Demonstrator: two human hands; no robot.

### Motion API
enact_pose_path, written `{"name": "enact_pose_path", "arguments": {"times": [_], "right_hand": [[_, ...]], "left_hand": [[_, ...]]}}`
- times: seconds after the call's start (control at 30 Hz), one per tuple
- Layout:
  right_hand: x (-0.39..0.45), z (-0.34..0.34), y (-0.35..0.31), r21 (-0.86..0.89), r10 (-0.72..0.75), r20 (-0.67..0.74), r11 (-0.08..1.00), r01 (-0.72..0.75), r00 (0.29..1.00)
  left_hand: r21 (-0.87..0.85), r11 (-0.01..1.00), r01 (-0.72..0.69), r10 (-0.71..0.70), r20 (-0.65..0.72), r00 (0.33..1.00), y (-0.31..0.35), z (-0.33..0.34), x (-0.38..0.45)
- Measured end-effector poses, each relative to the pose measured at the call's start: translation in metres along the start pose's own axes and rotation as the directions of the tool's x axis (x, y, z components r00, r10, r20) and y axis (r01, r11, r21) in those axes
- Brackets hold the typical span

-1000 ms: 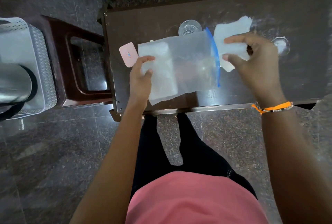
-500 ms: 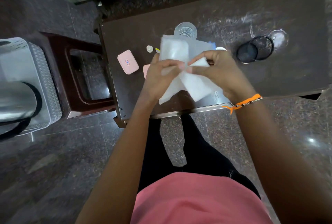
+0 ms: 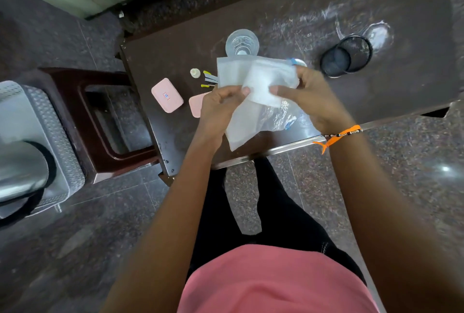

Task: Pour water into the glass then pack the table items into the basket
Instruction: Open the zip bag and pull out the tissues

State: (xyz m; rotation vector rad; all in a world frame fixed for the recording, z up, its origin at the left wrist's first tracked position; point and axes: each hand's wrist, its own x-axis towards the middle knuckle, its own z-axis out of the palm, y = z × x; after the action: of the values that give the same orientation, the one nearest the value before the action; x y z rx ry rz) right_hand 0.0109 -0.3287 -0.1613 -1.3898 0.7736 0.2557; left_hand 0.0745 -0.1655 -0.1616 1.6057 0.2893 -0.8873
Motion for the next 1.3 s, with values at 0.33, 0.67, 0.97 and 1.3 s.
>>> {"name": "enact_pose_path", "arguments": {"times": [0.33, 0.67, 0.97, 1.3], "right_hand": [[0.025, -0.103, 0.028, -0.352, -0.132, -0.763, 0.905, -0.237, 0.633], [0.089, -0.131, 0.029, -0.575, -0.008, -0.650, 0.659, -0.485, 0.760], [0.040, -0.093, 0.057, -0.361, -0.149, -0.736, 0.912, -0.196, 0.660], [0.002, 0.006, 0.086, 0.341, 0.321, -0.393, 0.921, -0.188, 0.862]], "left_hand": [[0.051, 0.999, 0.004, -0.008, 0.088, 0.996, -0.021, 0.024, 0.019], [-0.056, 0.997, 0.062, -0.058, 0.056, 0.997, -0.036, 0.030, 0.031], [-0.366, 0.921, 0.132, -0.182, -0.105, 0.978, -0.042, 0.038, 0.031], [-0.399, 0.890, 0.219, -0.345, -0.277, 0.897, -0.072, 0.024, 0.010]]}}
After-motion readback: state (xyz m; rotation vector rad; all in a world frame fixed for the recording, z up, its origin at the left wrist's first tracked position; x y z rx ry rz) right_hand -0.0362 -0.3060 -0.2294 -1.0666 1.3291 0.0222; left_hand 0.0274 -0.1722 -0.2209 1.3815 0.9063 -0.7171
